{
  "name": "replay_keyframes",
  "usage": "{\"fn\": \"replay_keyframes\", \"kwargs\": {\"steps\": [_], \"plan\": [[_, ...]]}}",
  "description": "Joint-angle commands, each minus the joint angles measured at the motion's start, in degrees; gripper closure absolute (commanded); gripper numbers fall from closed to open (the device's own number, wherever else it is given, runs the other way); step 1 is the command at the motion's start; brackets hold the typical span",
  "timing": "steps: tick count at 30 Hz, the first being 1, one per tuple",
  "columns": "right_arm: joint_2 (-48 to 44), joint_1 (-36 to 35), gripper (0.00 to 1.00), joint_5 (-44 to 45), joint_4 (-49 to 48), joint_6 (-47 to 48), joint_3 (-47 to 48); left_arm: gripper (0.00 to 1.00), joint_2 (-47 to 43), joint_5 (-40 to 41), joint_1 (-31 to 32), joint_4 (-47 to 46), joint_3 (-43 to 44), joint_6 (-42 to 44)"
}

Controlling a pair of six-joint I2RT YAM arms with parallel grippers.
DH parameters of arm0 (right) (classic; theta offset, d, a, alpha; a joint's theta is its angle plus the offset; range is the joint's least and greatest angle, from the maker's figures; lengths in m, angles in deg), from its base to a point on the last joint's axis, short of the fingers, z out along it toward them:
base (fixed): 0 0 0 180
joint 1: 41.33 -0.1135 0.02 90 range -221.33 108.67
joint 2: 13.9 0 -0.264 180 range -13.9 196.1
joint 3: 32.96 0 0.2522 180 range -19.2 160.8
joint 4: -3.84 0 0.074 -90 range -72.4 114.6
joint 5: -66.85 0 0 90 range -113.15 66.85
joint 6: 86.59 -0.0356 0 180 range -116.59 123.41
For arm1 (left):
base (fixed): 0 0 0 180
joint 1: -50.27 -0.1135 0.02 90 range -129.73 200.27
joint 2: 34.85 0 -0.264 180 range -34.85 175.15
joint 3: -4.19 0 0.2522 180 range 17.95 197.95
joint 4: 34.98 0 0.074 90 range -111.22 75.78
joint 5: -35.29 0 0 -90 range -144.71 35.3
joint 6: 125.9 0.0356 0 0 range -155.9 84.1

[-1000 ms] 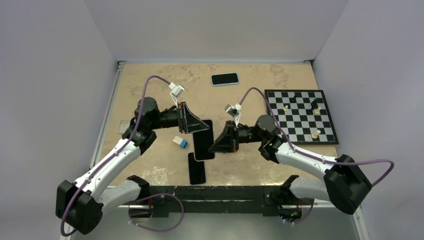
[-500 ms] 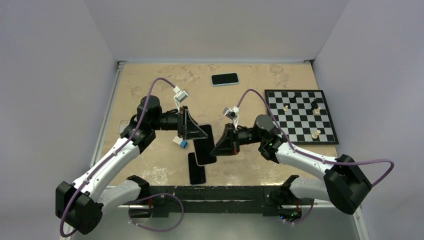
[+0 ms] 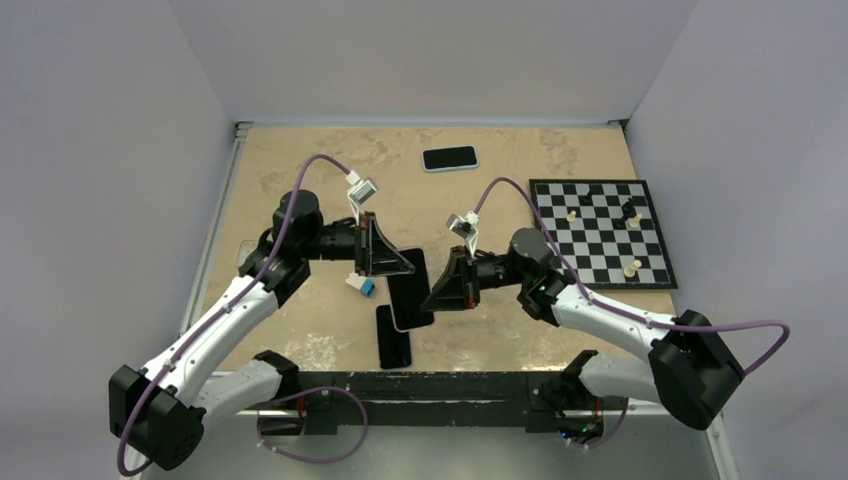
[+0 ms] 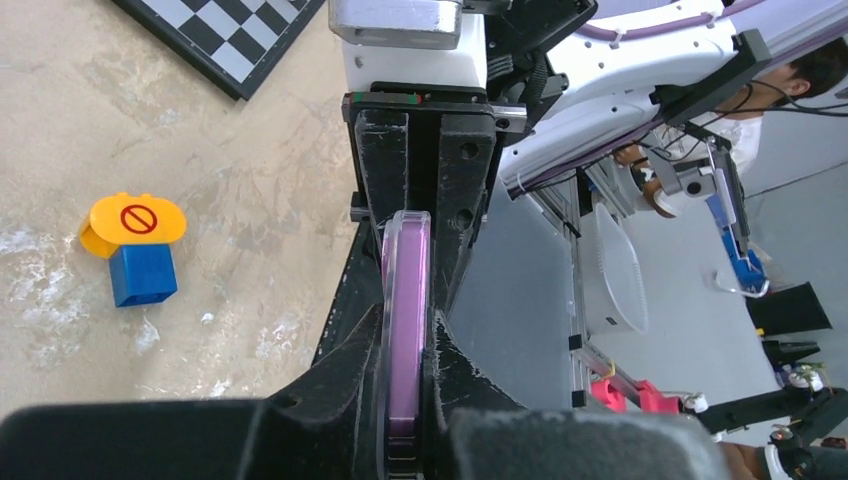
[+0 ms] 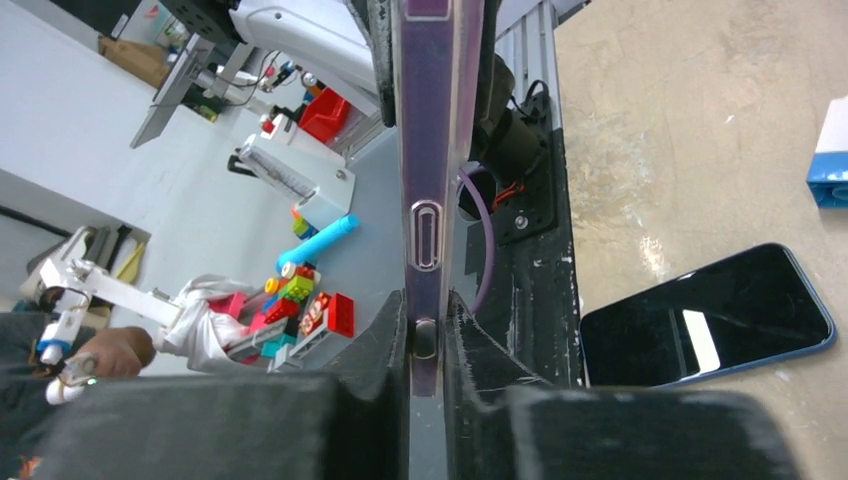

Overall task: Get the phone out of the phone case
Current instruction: Pick up the phone at the center of the board, then remove the phone case from the phone.

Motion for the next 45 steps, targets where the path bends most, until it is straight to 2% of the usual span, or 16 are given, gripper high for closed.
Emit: {"fn": "replay_keyframes", "kwargs": {"steps": [1, 4, 5, 6, 10, 14, 19, 27, 45], "plan": [[-2.4, 0.2, 0.80, 3.7, 2.9, 2.8, 5.0, 1.00, -0.1, 5.1, 0.7, 1.2, 3.0, -1.5], [-4.0, 0.7, 0.47, 6.2, 10.0, 7.4, 5.9, 1.00, -0.2, 7.6, -0.5, 4.7, 4.8, -3.4], [-4.3, 1.1, 0.40, 6.1, 11.3, 8.2, 5.9, 1.00, -0.3, 7.1, -1.4, 4.1, 4.9, -4.6], [-4.5, 1.5, 0.36, 5.5, 11.7, 8.6, 5.7, 1.00, -0.4, 6.0, -2.4, 2.7, 4.7, -6.1], [-4.9, 2.6, 0.31, 0.5, 9.1, 9.1, 3.0, 1.00, -0.3, 0.8, -4.9, -3.0, 5.6, -8.7], [-4.8, 2.6, 0.33, -3.1, 2.9, 7.9, 0.2, 1.00, 0.6, -2.7, -5.3, -7.2, 6.7, -10.7], [-4.8, 2.5, 0.43, -6.4, -2.3, 7.2, -1.6, 1.00, 1.6, -4.7, -5.3, -11.8, 6.7, -14.4], [-3.8, 2.4, 0.54, -9.6, -10.6, 4.8, -2.3, 1.00, 2.5, -6.4, -5.3, -13.7, 6.7, -15.9], [-0.5, 1.9, 0.70, -9.4, -12.7, 3.3, 2.3, 1.00, 2.2, -7.1, -4.8, -12.7, 6.6, -14.3]]}}
